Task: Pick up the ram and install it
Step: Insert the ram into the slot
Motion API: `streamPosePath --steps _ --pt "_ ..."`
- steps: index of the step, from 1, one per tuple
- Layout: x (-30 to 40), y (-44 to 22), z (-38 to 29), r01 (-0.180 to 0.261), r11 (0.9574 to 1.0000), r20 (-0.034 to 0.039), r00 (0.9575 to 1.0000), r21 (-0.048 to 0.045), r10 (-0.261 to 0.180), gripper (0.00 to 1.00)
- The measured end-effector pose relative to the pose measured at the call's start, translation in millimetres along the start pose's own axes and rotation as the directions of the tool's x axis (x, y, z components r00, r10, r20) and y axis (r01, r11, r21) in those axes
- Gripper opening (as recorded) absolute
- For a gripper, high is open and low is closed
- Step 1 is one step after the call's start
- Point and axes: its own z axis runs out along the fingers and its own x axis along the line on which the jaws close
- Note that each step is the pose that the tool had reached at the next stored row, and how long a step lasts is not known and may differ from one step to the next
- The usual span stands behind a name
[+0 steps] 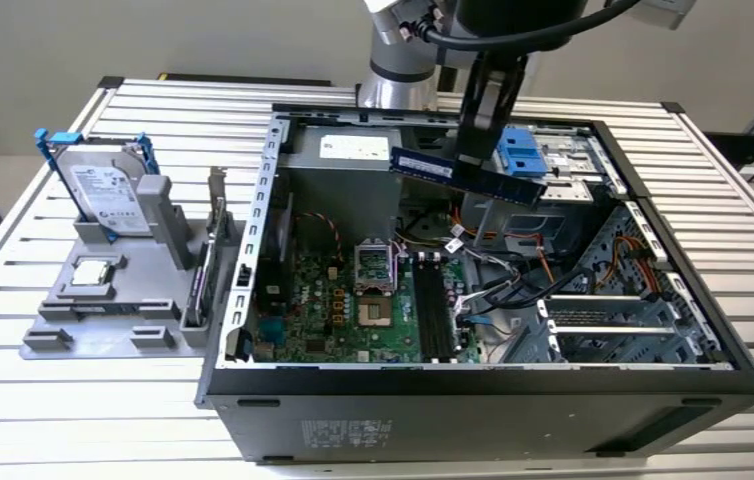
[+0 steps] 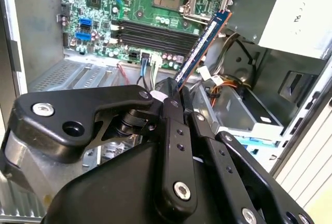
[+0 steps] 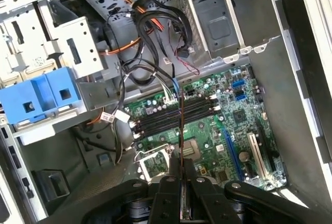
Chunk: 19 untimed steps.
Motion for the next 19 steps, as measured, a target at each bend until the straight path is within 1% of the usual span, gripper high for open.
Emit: streamPosePath --steps 4,8,19 --pt "0.1 -0.1 0.0 -0.032 0.9995 -0.0003 0.9995 0.0002 0.032 0.00" --pt "0.2 -0.1 0.0 -0.063 0.9980 -0.0007 0.9980 0.0005 0.063 0.00" --pt "0.2 -0.1 0.0 -0.132 0.9912 -0.0013 0.9912 0.0010 0.132 0.00"
